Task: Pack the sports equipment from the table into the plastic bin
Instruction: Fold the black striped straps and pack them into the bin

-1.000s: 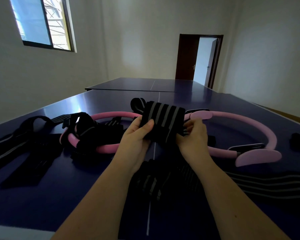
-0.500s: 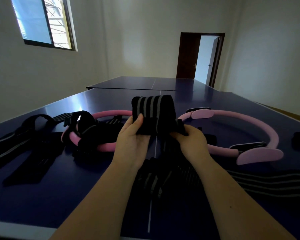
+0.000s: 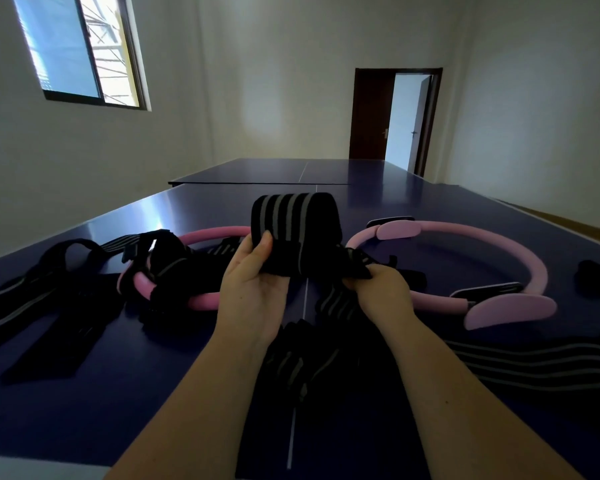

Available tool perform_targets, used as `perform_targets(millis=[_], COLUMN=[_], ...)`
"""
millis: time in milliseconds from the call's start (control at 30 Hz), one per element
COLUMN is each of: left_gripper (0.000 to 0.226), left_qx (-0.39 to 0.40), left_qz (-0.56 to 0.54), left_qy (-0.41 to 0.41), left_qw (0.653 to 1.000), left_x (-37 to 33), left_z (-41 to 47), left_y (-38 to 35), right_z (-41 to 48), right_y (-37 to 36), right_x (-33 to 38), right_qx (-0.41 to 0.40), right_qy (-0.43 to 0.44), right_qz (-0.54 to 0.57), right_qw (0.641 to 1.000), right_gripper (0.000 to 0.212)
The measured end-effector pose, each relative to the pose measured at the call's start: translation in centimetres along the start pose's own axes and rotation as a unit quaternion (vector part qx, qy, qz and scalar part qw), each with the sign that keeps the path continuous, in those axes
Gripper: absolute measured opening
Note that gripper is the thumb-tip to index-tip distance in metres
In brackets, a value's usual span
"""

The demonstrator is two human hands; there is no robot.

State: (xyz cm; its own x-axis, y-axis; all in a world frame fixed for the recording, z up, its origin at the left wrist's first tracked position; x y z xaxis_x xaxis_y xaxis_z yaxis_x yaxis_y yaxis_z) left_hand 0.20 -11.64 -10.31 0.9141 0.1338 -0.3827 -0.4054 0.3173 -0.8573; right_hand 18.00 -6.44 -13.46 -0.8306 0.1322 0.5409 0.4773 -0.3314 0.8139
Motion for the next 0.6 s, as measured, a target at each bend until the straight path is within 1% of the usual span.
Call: perform_targets(millis=[67,133,200,233,300,400,433,500,600], left_gripper=[0.038,0.027,0.027,0.027,0.028,0.045,0.049,0.050,0.048], left_qx=[-0.009,-0.009,0.004,0.011,0.016,0.008,0.005,0.001,-0.010], left_qz=[-0.010,-0.063,-0.072,-0.060,-0.012,0.048,0.061,0.082,0.105], left_qy=[-0.021,-0.033,-0.040,-0.039,-0.028,-0.009,-0.006,-0.011,-0.018], left_qw=[1.000,0.997,0.997,0.997,0.999,0.999,0.998,0.997,0.994], left_x=[-0.4,-1.1,-1.7,-1.7,-1.2,-0.4,-0.4,-0.4,-0.4], left_z=[0.0,0.3,0.6,0.6,0.6,0.5,0.5,0.5,0.6], left_y=[-0.2,-0.2,0.0,0.1,0.0,0.1,0.1,0.2,0.5], right_z=[0.1,0.3,0.3,0.3,0.0,-1.1,-1.3,-1.6,-2.3], right_y=[-0.2,-0.1,0.3,0.4,0.4,0.8,1.2,2.2,3.1], right_x=[-0.4,-1.2,-1.7,-1.7,-1.0,0.1,0.1,0.1,0.5], right_qx=[0.002,0.005,-0.004,-0.013,-0.021,-0.029,-0.047,-0.076,-0.047], right_qy=[-0.010,-0.022,-0.038,-0.037,-0.022,-0.027,-0.044,-0.064,-0.044], right_qz=[-0.013,-0.023,-0.010,-0.003,-0.012,-0.091,-0.108,-0.133,-0.168], right_qw=[1.000,0.999,0.999,0.999,0.999,0.995,0.992,0.986,0.984], right_gripper=[0.031,0.026,0.020,0.024,0.039,0.071,0.077,0.076,0.068])
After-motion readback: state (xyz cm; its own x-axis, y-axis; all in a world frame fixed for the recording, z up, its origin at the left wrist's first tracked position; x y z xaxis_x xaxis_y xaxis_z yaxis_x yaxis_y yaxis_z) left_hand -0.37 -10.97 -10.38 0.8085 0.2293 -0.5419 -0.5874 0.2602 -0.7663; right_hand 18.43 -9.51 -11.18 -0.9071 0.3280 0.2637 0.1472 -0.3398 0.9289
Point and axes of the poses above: each hand's wrist, its own z-axis towards the middle knuckle, its own y-axis out of the back of the hand, x = y × z, the point moved 1 cm from there along z, towards the middle knuckle, and after that the axes turned 12 degrees about -z, right-handed, at the moved point
